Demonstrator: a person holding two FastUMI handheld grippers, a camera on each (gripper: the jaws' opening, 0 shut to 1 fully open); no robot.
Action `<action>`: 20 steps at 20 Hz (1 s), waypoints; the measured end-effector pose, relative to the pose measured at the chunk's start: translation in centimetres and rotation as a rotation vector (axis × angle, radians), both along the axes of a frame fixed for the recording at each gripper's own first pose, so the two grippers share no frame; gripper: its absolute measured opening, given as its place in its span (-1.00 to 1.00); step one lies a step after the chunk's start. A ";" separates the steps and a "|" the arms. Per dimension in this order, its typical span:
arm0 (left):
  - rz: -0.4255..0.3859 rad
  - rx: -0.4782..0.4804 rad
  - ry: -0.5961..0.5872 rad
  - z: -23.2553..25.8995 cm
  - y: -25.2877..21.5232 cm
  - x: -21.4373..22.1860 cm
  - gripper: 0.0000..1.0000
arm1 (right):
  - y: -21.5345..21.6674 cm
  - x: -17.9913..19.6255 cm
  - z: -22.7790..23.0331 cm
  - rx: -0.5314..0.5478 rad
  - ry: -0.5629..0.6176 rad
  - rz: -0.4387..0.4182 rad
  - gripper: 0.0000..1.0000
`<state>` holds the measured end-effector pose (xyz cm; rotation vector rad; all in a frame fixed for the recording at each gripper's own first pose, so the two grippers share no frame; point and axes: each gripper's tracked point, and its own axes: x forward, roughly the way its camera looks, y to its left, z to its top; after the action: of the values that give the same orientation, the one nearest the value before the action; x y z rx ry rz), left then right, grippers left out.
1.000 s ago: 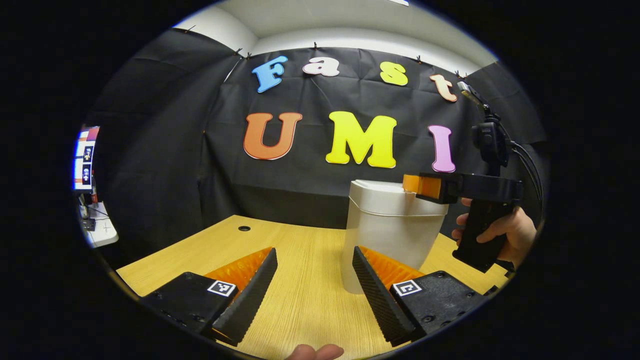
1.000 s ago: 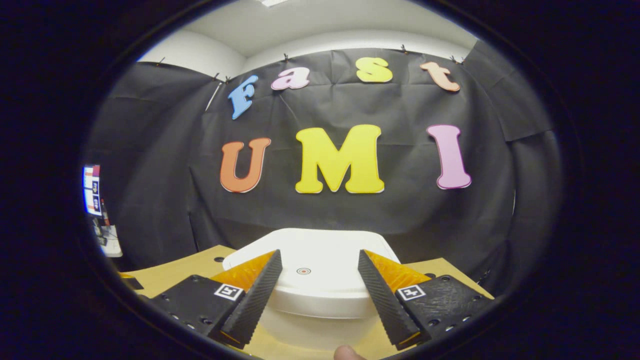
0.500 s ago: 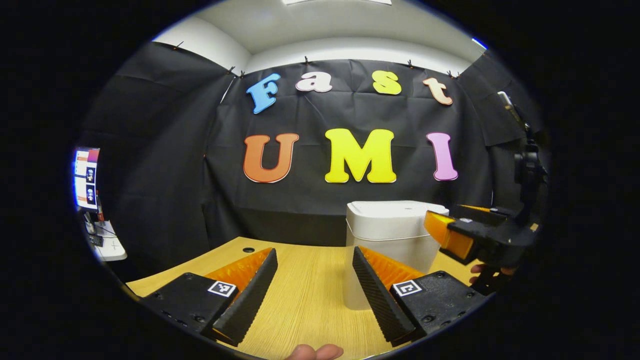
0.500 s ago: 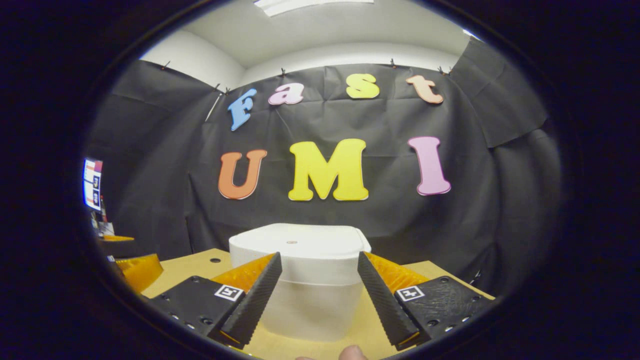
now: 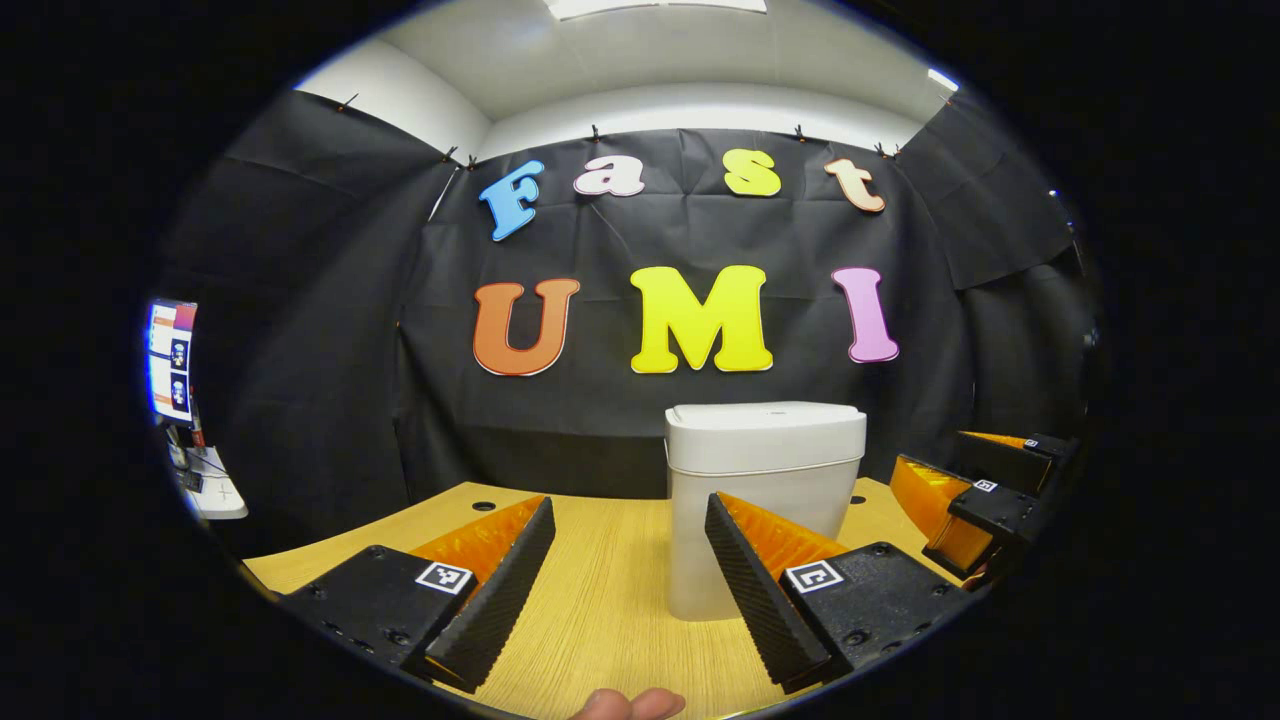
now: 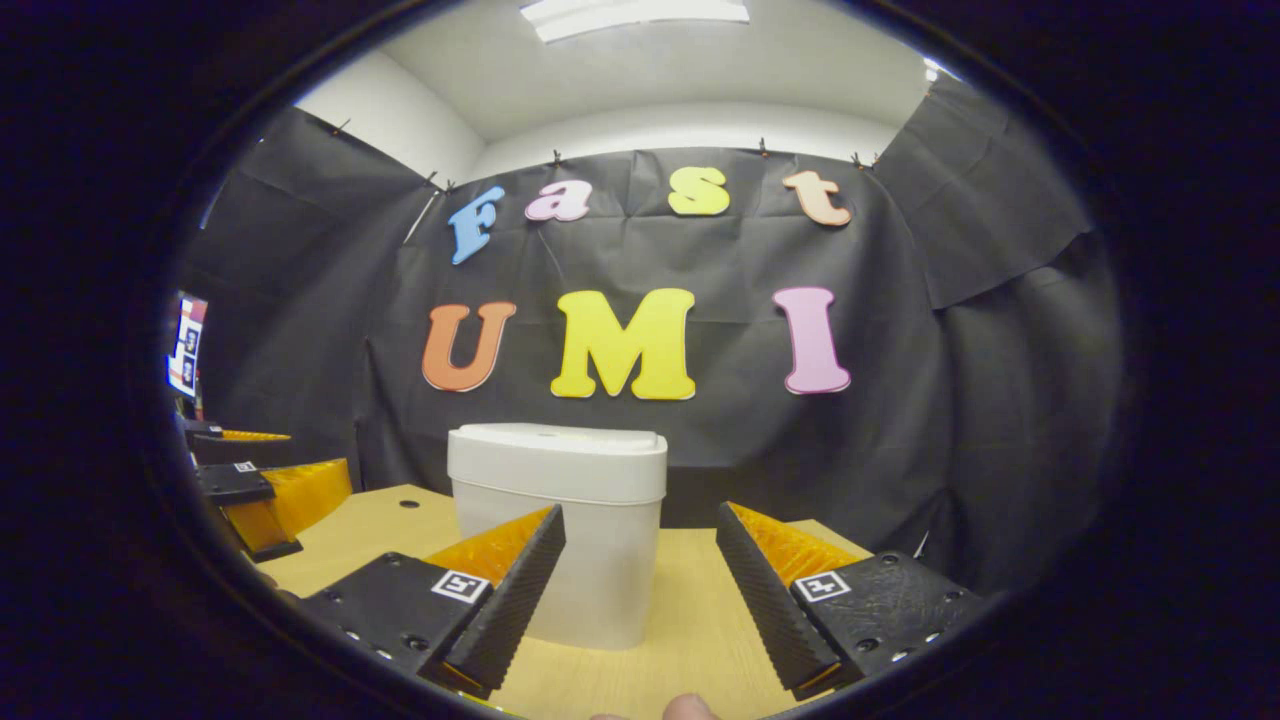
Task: Press the lid of the desktop garbage bin to open it, pick up the crumpled paper on the desktop and throw it into the bin, then pick up the pop can on the desktop and drop it into the bin, and finally close the garbage bin lid.
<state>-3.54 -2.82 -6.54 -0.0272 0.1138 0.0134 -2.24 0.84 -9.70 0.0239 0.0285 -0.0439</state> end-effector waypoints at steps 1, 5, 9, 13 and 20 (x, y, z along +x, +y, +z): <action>0.001 0.000 0.000 0.0 -0.1 0.0 0.94 | -0.2 -0.1 0.0 -0.005 -0.004 -0.009 0.89; 0.002 0.005 -0.009 0.2 -0.2 0.1 0.95 | -0.5 -0.1 -0.7 0.012 0.015 -0.022 0.91; 0.005 0.029 -0.013 0.1 -0.1 0.4 0.94 | -1.3 -0.2 -0.3 0.046 -0.001 -0.053 0.96; -0.004 0.035 -0.015 0.2 -0.5 0.4 0.95 | -1.6 -0.4 0.5 0.056 -0.025 -0.074 0.91; -0.007 0.050 -0.027 0.8 -0.8 0.2 0.94 | -1.8 -0.7 0.6 0.053 -0.025 -0.075 0.86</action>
<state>-3.30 -3.65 -5.74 0.0234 0.0860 0.0085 -2.93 -0.97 -9.15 0.0785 0.0041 -0.1183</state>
